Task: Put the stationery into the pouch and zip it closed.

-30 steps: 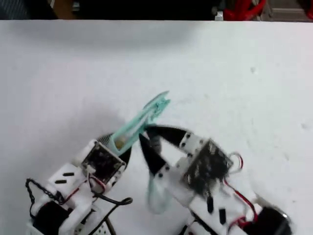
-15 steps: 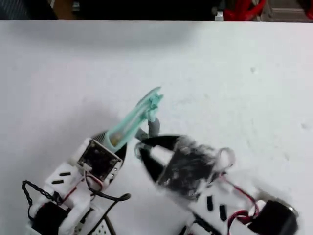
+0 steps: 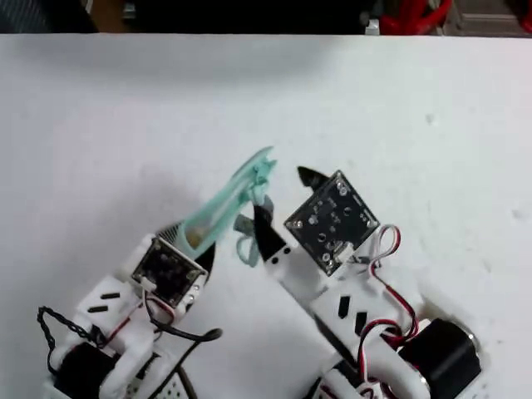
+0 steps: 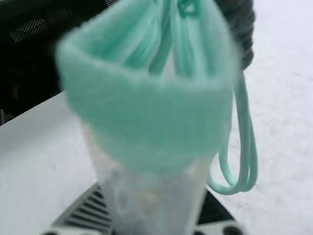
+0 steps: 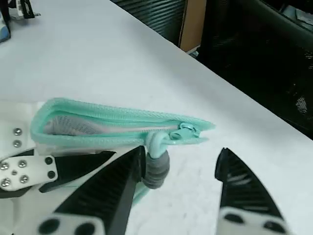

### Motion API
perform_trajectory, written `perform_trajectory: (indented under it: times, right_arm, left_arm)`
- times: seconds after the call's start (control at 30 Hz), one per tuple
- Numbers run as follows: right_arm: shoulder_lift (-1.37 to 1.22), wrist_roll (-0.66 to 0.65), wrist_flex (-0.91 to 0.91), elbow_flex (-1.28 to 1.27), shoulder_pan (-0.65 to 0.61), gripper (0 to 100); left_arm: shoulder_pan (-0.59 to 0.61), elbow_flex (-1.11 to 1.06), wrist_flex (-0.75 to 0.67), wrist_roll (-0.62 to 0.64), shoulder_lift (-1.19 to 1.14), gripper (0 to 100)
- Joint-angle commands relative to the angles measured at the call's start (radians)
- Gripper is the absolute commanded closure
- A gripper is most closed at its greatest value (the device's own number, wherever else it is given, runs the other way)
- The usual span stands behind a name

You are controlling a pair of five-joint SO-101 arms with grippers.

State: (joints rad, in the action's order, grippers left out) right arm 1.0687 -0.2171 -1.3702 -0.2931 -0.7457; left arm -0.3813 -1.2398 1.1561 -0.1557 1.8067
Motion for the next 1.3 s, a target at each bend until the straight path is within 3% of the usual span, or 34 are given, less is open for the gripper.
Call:
perform_trajectory:
  times: [0.0, 0.7, 0.87, 1.0, 1.27]
  right_arm:
    - [-0.001, 0.040, 0.019, 0.046, -0.018, 76.9]
    - [-0.142, 0.035, 0.053, 0.046, -0.001, 77.8]
    - [-0.143, 0.034, 0.076, 0.035, 0.004, 97.1]
    - [-0.140, 0.012, 0.093, 0.011, -0.004, 98.1]
    - [-0.140, -0.074, 0.031, 0.015, -0.239, 98.0]
  left_arm:
    - [0.007, 0.025, -0.011, -0.009, 0.021, 98]
    - [0.002, 0.025, -0.009, -0.009, 0.021, 98]
    - [0.002, 0.025, -0.009, -0.009, 0.021, 98]
    - [0.002, 0.025, -0.009, -0.009, 0.021, 98]
    - [0.004, 0.025, -0.009, -0.009, 0.021, 98]
